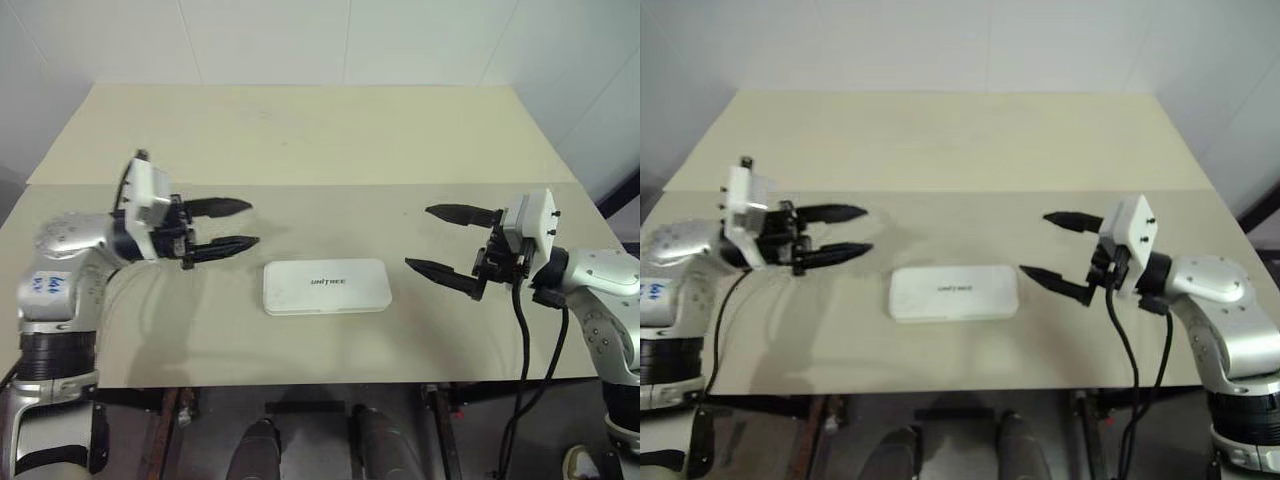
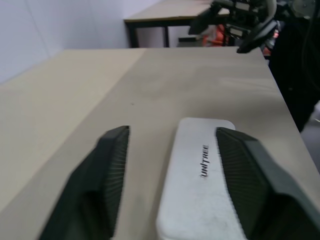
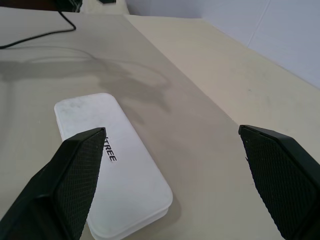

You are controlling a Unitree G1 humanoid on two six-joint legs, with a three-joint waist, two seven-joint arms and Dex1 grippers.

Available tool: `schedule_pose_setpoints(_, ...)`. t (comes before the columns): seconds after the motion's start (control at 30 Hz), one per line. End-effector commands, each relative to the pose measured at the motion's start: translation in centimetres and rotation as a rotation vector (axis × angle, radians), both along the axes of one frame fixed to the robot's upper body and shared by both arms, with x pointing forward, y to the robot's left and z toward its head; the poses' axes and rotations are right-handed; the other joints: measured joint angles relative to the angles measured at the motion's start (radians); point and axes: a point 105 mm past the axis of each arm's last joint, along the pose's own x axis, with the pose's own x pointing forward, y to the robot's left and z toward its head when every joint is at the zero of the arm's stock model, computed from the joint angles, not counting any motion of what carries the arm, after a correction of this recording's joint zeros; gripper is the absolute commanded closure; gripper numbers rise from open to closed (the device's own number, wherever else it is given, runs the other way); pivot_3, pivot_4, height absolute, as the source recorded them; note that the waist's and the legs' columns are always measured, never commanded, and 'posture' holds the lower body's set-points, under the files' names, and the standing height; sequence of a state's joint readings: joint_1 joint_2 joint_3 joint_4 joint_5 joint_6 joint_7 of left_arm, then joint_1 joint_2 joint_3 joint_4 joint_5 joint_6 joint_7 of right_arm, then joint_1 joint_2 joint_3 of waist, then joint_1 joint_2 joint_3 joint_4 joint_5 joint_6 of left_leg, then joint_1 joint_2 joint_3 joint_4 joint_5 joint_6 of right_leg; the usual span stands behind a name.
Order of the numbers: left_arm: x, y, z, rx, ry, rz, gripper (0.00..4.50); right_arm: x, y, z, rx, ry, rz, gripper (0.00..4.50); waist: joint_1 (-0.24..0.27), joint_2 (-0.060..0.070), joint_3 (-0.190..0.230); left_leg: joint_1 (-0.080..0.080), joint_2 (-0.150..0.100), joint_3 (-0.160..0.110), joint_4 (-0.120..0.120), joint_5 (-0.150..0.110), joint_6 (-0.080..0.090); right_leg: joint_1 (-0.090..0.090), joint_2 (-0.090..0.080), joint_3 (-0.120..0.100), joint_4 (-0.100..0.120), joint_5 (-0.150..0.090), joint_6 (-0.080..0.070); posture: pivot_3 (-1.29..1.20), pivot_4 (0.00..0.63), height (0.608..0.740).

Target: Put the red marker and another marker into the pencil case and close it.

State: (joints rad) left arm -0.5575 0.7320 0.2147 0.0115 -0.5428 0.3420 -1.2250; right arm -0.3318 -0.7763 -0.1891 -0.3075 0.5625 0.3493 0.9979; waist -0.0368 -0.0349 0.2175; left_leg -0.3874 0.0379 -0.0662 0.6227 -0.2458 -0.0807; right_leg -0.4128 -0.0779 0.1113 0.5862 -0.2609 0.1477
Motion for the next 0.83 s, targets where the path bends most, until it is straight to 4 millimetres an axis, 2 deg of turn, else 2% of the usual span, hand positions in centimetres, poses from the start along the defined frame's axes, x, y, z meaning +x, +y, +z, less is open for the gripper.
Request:
schedule_pose_setpoints(0.03, -0.6, 0.0, 0.2, 0.005, -0.025, -0.011, 0.46, -0.4, -0.9, 1.5, -0.001, -0.052, -0.010, 0.00, 0.003, 0.000, 0.000, 0.000, 0.000, 0.000, 0.000, 0.000, 0.000, 0.000, 0.000, 0.000, -0.001, 0.000, 0.000, 0.00, 0.150, 0.740)
schedule_pose_setpoints(0.07, -0.7, 0.0, 0.1, 0.008, -0.018, -0.017, 0.09, -0.5, -0.9, 1.6, -0.004, -0.052, -0.013, 0.00, 0.003, 0.000, 0.000, 0.000, 0.000, 0.000, 0.000, 0.000, 0.000, 0.000, 0.000, 0.000, -0.001, 0.000, 0.000, 0.00, 0.150, 0.740)
schedule_pose_setpoints(0.1, -0.8, -0.3, -0.1, 0.007, -0.013, -0.022, 0.03, -0.5, -1.1, 1.6, -0.004, -0.051, -0.015, 0.00, 0.003, -0.001, 0.000, 0.000, 0.000, 0.000, 0.000, 0.000, 0.000, 0.000, 0.000, 0.000, -0.001, 0.000, 0.000, 0.00, 0.150, 0.740)
schedule_pose_setpoints(0.2, -0.8, -1.2, -0.4, 0.004, -0.011, -0.033, 0.03, -0.5, -1.7, 1.7, -0.009, -0.046, -0.018, 0.00, 0.003, -0.001, 0.000, 0.000, 0.000, 0.000, 0.000, 0.000, 0.000, 0.000, 0.000, 0.000, -0.001, 0.000, 0.000, 0.00, 0.150, 0.740)
schedule_pose_setpoints(0.33, -0.6, -1.1, -0.9, 0.010, -0.021, -0.039, 0.03, -0.7, -0.8, 1.6, -0.022, -0.044, -0.006, 0.00, 0.004, -0.001, 0.000, 0.000, 0.000, 0.000, 0.000, 0.000, 0.000, 0.000, 0.000, 0.000, -0.001, 0.000, 0.000, 0.00, 0.150, 0.740)
schedule_pose_setpoints(0.43, -0.3, -1.2, -1.3, 0.042, -0.028, -0.051, 0.03, -0.8, -1.3, 1.4, -0.041, -0.030, -0.010, 0.00, 0.001, -0.001, 0.000, 0.000, 0.000, 0.000, 0.000, 0.000, 0.000, 0.000, 0.000, 0.000, -0.001, 0.000, 0.000, 0.00, 0.150, 0.740)
schedule_pose_setpoints(0.57, -0.1, -1.1, -1.5, 0.047, -0.030, -0.040, 0.03, -1.2, -3.2, 0.4, -0.072, 0.015, -0.044, 0.00, 0.003, -0.001, 0.000, -0.001, 0.000, 0.000, 0.000, 0.000, 0.000, 0.000, 0.000, 0.000, -0.001, 0.000, 0.000, 0.00, 0.150, 0.740)
schedule_pose_setpoints(0.73, -0.5, -0.2, -1.9, 0.065, -0.010, -0.011, 0.03, -1.4, -6.7, -0.6, -0.149, 0.050, -0.131, 0.00, 0.005, -0.001, 0.000, -0.001, 0.000, 0.000, 0.000, 0.000, 0.000, 0.000, 0.000, 0.000, -0.002, 0.000, 0.000, 0.00, 0.150, 0.740)
schedule_pose_setpoints(0.83, -0.6, 0.5, -2.2, 0.089, -0.002, 0.005, 0.03, -1.5, -7.2, -0.8, -0.154, 0.058, -0.138, 0.00, 0.003, -0.001, 0.000, 0.000, 0.000, 0.000, 0.000, 0.000, 0.000, 0.000, 0.000, 0.000, -0.002, 0.000, 0.000, 0.00, 0.150, 0.740)
